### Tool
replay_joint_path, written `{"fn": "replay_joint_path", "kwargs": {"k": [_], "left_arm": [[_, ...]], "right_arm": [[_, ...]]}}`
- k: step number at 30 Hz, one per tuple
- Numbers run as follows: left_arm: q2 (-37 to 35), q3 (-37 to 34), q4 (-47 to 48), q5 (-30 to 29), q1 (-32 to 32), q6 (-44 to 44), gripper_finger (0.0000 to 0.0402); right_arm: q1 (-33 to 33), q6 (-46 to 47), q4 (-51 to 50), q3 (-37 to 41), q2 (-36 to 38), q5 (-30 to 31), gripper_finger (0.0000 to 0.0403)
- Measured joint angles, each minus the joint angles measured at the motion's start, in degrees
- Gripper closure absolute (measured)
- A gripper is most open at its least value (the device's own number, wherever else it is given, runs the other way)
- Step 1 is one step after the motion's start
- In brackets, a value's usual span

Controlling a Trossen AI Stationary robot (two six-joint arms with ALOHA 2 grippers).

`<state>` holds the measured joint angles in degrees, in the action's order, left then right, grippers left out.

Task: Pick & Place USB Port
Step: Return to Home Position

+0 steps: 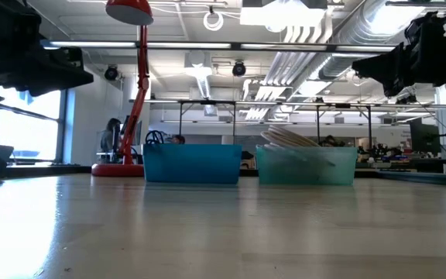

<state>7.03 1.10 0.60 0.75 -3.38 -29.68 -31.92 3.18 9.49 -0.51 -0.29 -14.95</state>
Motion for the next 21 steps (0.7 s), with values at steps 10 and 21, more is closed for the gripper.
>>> {"fn": "replay_joint_path", "kwargs": {"k": [10, 21], "left_arm": [[1.39, 0.0, -0.04, -0.1, 0.0, -0.01, 0.0399], [1.42, 0.0, -0.53, -2.62, 0.0, 2.33, 0.0399]], "right_arm": [[13.41, -1.09, -1.82, 0.0, -0.07, 14.8, 0.0403], [28.09, -3.23, -4.99, 0.02, -0.07, 33.86, 0.0403]]}}
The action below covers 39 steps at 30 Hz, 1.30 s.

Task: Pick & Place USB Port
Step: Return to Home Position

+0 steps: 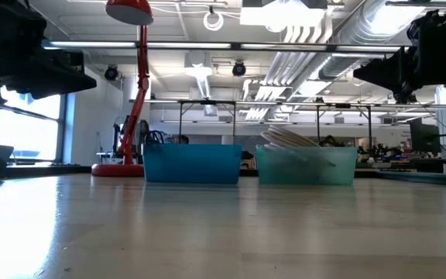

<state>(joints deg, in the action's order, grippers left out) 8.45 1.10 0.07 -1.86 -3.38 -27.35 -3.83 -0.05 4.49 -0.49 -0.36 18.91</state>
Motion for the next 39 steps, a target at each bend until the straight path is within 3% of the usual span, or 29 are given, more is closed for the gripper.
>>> {"fn": "replay_joint_path", "kwargs": {"k": [14, 24, 32, 39], "left_arm": [[-0.02, 0.0, -2.87, -2.15, 0.0, 1.13, 0.0399], [-0.11, 0.0, -2.27, -0.46, 0.0, 3.61, 0.0399], [-0.11, 0.0, -2.51, -7.56, 0.02, 2.27, 0.0399], [-0.11, 0.0, -2.36, -3.41, 0.02, 0.76, 0.0399]], "right_arm": [[10.59, -0.67, -0.24, 0.0, 0.0, 0.32, 0.0403], [13.17, -1.36, -0.74, -0.02, -0.02, -0.24, 0.0403], [13.79, -1.42, -0.79, -0.02, -0.04, -0.19, 0.0403], [13.79, -1.33, -0.81, -0.02, -0.04, 0.25, 0.0403]]}}
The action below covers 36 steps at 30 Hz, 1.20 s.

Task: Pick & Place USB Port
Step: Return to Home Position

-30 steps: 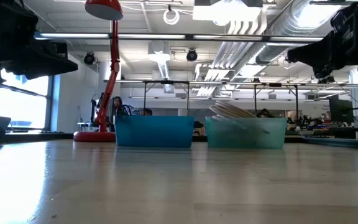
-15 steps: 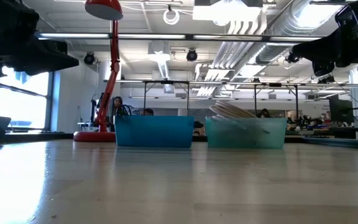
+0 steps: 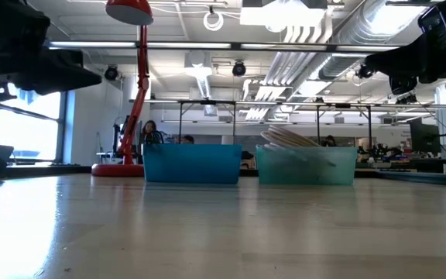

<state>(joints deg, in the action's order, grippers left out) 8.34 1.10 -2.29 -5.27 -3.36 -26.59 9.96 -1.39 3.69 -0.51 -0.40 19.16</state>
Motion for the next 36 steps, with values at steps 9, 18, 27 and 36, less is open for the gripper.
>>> {"fn": "replay_joint_path", "kwargs": {"k": [9, 18, 27, 36], "left_arm": [[0.0, 0.0, 0.77, 0.26, 0.02, -0.13, 0.0399], [0.0, 0.0, 0.81, 0.26, 0.0, -0.19, 0.0399], [0.04, 0.0, 1.8, 0.23, 0.0, -3.78, 0.0399], [0.04, 0.0, 1.82, -0.1, 0.0, -7.84, 0.0399]], "right_arm": [[-0.02, 0.02, 0.08, 0.02, 0.0, 1.53, 0.0403], [-0.04, -1.07, -0.07, 0.02, 0.0, -0.32, 0.0402], [-0.04, -1.11, 0.39, 0.04, 0.0, -2.9, 0.0402], [-0.04, -1.51, 0.54, 0.04, 0.0, -3.02, 0.0402]]}}
